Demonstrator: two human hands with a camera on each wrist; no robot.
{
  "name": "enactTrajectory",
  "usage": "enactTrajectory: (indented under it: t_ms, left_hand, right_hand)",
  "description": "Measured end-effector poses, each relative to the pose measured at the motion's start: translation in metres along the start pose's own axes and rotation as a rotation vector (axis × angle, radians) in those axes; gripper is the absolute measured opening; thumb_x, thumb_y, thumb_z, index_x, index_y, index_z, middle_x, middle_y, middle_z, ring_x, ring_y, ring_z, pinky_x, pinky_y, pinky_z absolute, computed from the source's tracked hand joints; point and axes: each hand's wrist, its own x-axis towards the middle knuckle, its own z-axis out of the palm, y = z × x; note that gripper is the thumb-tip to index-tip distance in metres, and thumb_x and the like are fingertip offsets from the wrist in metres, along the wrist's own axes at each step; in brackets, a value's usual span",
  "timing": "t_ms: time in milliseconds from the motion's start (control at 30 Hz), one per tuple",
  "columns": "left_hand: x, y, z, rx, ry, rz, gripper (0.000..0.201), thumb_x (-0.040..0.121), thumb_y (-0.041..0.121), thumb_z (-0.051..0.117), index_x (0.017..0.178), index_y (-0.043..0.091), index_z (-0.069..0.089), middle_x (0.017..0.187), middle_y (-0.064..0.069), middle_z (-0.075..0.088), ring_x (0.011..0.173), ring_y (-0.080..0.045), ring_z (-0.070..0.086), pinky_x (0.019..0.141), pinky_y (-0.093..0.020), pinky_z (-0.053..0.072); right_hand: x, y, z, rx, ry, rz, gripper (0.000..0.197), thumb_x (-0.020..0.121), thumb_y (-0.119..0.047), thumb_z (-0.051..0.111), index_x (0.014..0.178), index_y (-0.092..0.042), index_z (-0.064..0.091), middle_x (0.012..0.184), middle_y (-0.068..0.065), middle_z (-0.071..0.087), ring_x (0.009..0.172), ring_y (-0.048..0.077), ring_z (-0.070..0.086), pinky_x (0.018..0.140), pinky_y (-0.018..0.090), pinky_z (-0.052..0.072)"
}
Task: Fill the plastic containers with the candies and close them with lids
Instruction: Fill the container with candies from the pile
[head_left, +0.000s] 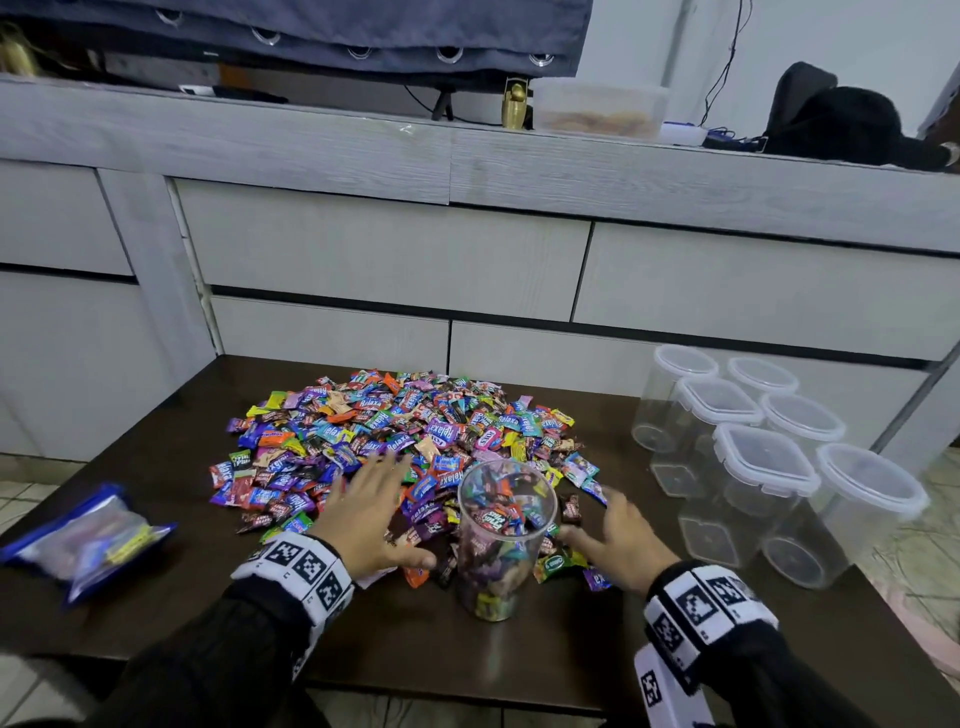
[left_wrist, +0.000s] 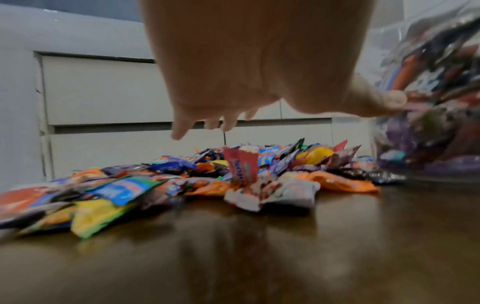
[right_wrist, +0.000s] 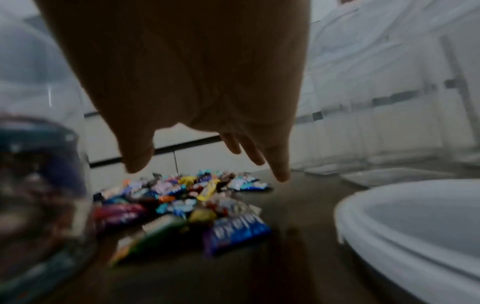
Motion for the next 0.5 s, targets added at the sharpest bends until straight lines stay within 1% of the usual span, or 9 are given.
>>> enactTrajectory:
  t_ms: [67,100,167,200,267,300,367,433,500]
  left_hand:
    - [0.000,-0.008,0.011,0.071,-0.090,-0.157,0.136,0.059,0.093,0.048,0.150,0.024,-0.025,0.159,-0.002,-0.028,0.146,-0.024,-0.027,0.115,-0.060,-0.005]
    - [-0.001,-0.010,0.018,0.079,-0.124,-0.224,0.137,0.057,0.095,0.044,0.149,0.024,-0.028,0.158,-0.004,-0.031,0.145,-0.027,-0.028,0.114,-0.062,-0.005]
    - [-0.003,-0.013,0.031,0.077,-0.157,-0.310,0.138,0.056,0.097,0.041,0.148,0.023,-0.030,0.157,-0.008,-0.031,0.145,-0.031,-0.026,0.114,-0.063,-0.006]
    - [-0.002,-0.014,0.035,0.075,-0.171,-0.324,0.138,0.057,0.097,0.042,0.148,0.022,-0.030,0.158,-0.010,-0.031,0.146,-0.033,-0.025,0.114,-0.064,-0.007]
    - [0.002,-0.014,0.040,0.073,-0.197,-0.314,0.137,0.060,0.095,0.044,0.147,0.020,-0.030,0.156,-0.010,-0.033,0.145,-0.036,-0.026,0.112,-0.065,-0.007]
    - [0.004,-0.013,0.041,0.069,-0.208,-0.297,0.136,0.061,0.094,0.044,0.147,0.020,-0.031,0.155,-0.010,-0.035,0.144,-0.037,-0.027,0.112,-0.065,-0.007]
    - [0.011,-0.011,0.041,0.073,-0.224,-0.248,0.136,0.058,0.095,0.040,0.146,0.021,-0.032,0.153,-0.008,-0.039,0.143,-0.035,-0.029,0.112,-0.064,-0.010]
    - [0.017,-0.008,0.041,0.077,-0.233,-0.185,0.137,0.054,0.098,0.034,0.146,0.021,-0.032,0.152,-0.008,-0.041,0.143,-0.034,-0.030,0.112,-0.063,-0.012]
    - [0.021,-0.003,0.040,0.071,-0.235,-0.131,0.132,0.061,0.093,0.038,0.146,0.020,-0.032,0.149,-0.006,-0.043,0.143,-0.033,-0.030,0.112,-0.062,-0.014]
  right_hand:
    - [0.002,0.007,0.019,-0.061,-0.070,0.102,0.107,0.082,-0.060,0.060,0.149,0.001,0.003,0.156,0.019,0.010,0.145,0.033,0.010,0.118,0.038,0.017]
    - [0.003,0.007,0.028,-0.082,-0.077,0.131,0.111,0.081,-0.062,0.059,0.149,0.001,-0.003,0.158,0.019,0.003,0.146,0.033,0.004,0.119,0.039,0.014]
    - [0.005,0.004,0.044,-0.125,-0.070,0.160,0.111,0.083,-0.064,0.055,0.149,-0.002,-0.009,0.159,0.015,-0.006,0.148,0.029,-0.001,0.118,0.042,0.012]
    - [0.006,0.002,0.052,-0.138,-0.064,0.166,0.109,0.084,-0.064,0.053,0.149,-0.004,-0.011,0.160,0.011,-0.010,0.148,0.025,-0.003,0.117,0.045,0.012]
    - [0.009,-0.001,0.064,-0.184,-0.049,0.153,0.104,0.086,-0.064,0.049,0.150,-0.009,-0.012,0.159,0.005,-0.015,0.148,0.019,-0.006,0.116,0.051,0.010]
    - [0.009,-0.002,0.069,-0.222,-0.040,0.129,0.101,0.087,-0.064,0.045,0.150,-0.010,-0.013,0.159,0.003,-0.017,0.148,0.017,-0.007,0.116,0.051,0.007]
    - [0.013,-0.005,0.073,-0.287,-0.040,0.060,0.097,0.089,-0.064,0.039,0.149,-0.012,-0.016,0.158,0.002,-0.019,0.147,0.015,-0.009,0.117,0.048,0.001]
    - [0.017,-0.011,0.071,-0.315,-0.049,0.018,0.093,0.091,-0.061,0.037,0.149,-0.012,-0.016,0.158,0.002,-0.020,0.147,0.015,-0.010,0.118,0.045,-0.001]
    - [0.022,-0.017,0.067,-0.326,-0.091,-0.008,0.088,0.094,-0.056,0.037,0.149,-0.013,-0.017,0.158,0.003,-0.021,0.147,0.016,-0.011,0.118,0.044,0.000]
